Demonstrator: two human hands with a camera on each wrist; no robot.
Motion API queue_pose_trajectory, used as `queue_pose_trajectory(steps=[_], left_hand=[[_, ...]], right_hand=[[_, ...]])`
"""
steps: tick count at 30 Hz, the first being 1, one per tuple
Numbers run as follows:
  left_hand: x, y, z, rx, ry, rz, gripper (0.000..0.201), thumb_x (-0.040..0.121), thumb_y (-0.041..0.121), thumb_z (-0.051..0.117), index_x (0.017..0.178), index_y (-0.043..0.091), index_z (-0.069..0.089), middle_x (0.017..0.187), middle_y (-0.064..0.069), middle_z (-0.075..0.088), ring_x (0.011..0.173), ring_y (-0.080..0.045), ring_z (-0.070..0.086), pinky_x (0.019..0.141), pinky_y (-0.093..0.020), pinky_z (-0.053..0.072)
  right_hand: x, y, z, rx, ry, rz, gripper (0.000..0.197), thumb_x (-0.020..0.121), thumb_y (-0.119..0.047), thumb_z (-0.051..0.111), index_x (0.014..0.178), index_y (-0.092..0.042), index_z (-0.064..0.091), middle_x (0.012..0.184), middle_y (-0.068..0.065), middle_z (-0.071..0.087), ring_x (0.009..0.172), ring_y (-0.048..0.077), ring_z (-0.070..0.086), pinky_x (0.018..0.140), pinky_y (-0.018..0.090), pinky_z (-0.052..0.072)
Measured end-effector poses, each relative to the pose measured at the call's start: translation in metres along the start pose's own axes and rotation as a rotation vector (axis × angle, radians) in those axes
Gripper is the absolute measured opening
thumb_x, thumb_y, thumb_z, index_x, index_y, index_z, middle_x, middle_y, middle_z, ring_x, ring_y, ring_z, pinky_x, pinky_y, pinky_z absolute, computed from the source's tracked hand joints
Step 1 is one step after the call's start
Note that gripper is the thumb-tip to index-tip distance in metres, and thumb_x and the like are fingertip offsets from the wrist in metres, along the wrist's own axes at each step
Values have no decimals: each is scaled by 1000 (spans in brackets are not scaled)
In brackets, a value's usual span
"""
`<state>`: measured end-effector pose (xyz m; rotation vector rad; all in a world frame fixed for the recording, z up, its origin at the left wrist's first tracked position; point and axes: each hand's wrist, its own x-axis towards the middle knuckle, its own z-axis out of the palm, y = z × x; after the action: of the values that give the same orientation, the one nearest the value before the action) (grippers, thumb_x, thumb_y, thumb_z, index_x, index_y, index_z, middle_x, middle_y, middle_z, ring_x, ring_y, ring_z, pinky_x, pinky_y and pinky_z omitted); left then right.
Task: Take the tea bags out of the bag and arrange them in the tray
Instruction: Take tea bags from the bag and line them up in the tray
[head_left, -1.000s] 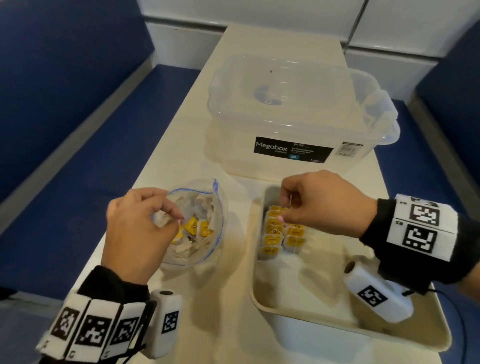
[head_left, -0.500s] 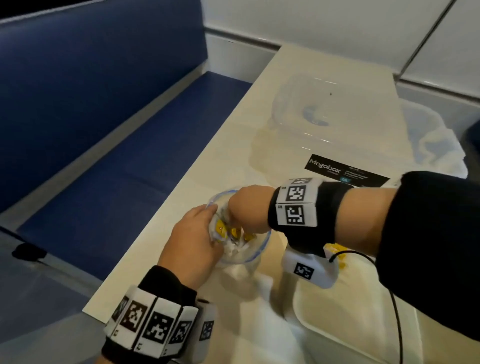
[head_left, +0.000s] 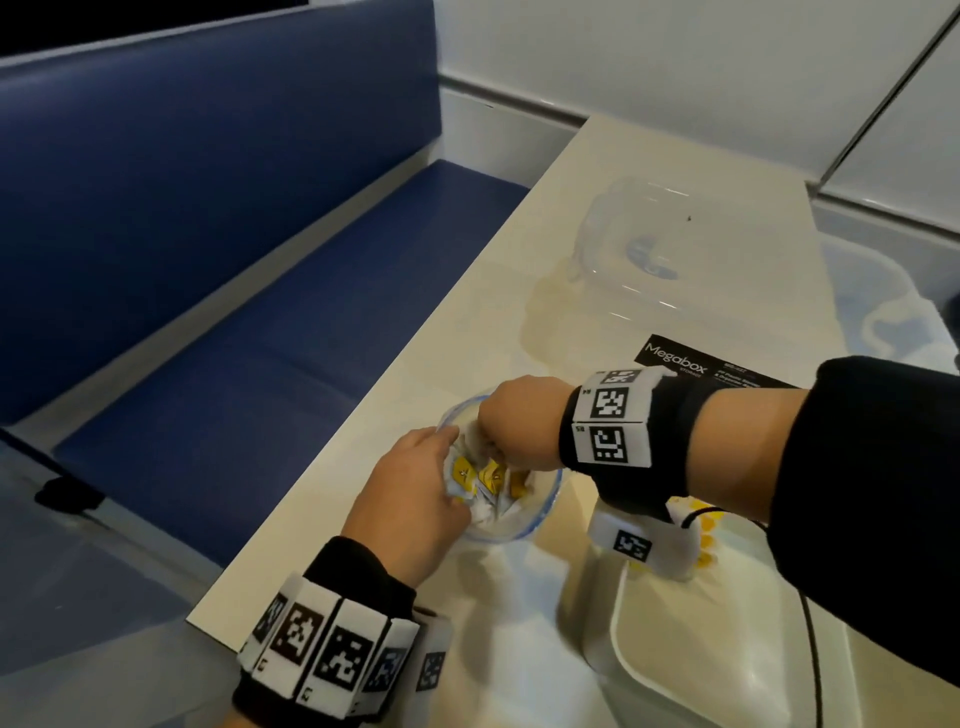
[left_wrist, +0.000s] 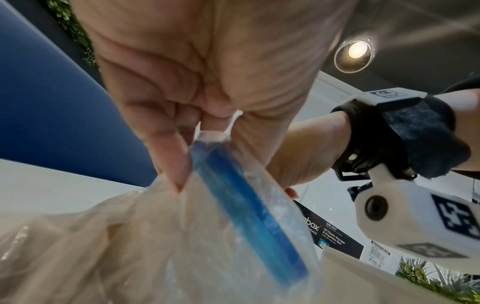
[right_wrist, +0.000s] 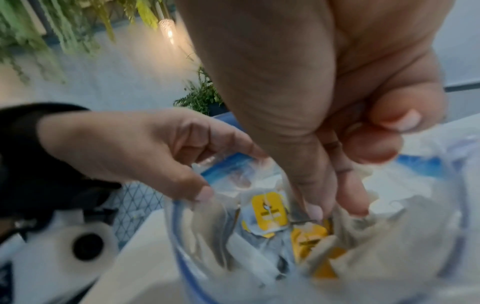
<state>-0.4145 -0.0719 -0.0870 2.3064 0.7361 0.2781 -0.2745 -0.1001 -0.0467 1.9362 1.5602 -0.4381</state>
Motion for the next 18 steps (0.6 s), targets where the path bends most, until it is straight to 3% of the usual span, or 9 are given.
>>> queue_pose_trajectory(steps=[2,5,7,9,11,13,14,16,18], left_hand=[[0,1,1,6,-6,-7,59,76,1,60,133,13,48,131,-4,51,119,-17,48,81,-2,21],[1,1,1,16,-4,-20,62,78,3,59,137,14,43,137,-2,47,124,-15,45,84,-1,19],[2,0,2,25,7,-30,62,79,4,58,139,13,41,139,-2,46,126,-14,43,85,-1,17],[2,-1,3,17,15,-45,62,80,4,57,139,13,40,139,-2,46,126,-14,43,84,0,15],[1,-2,3,10,14,-57,63,80,4,58,140,13,39,139,-2,45,125,-14,43,83,0,15],[0,-3,2,10,14,-64,63,79,4,59,139,12,40,137,-3,47,124,-15,44,82,-1,17],[0,-3,1,6,12,-69,61,79,3,59,136,11,43,135,-4,48,122,-16,45,81,-1,18],[1,-2,1,-4,-4,-80,58,79,3,59,134,11,45,133,-5,49,121,-17,46,79,-3,20],[0,-3,3,-14,-16,-97,62,79,5,60,138,14,42,137,-2,47,123,-15,44,82,-2,20]], right_hand=[[-2,-2,-1,-36,-47,8,13,95,-16,51,87,-9,58,63,0,39,53,14,36,65,29,38],[4,-6,-2,-133,-152,-40,28,96,-23,52,118,-8,59,67,1,38,62,19,42,57,27,38],[16,-9,3,-251,-251,-47,38,95,-31,53,128,-11,53,84,3,50,86,25,47,78,29,44],[27,-13,10,-390,-305,-40,49,92,-39,56,136,-17,47,123,2,52,111,30,48,101,37,41],[33,-16,11,-416,-307,-38,55,90,-41,59,139,-20,42,139,2,44,128,26,43,105,39,37],[25,-14,3,-316,-259,-44,41,91,-38,59,127,-19,54,120,3,55,108,24,54,90,33,42],[19,-12,-3,-216,-188,-74,23,93,-33,57,106,-14,62,95,4,57,85,22,55,77,29,42],[3,-4,-13,-29,-67,-94,24,96,-22,51,78,-8,59,65,1,51,59,16,47,59,25,41],[-9,6,-18,94,1,-111,20,95,-19,51,89,-7,65,66,2,62,58,16,55,59,24,45]])
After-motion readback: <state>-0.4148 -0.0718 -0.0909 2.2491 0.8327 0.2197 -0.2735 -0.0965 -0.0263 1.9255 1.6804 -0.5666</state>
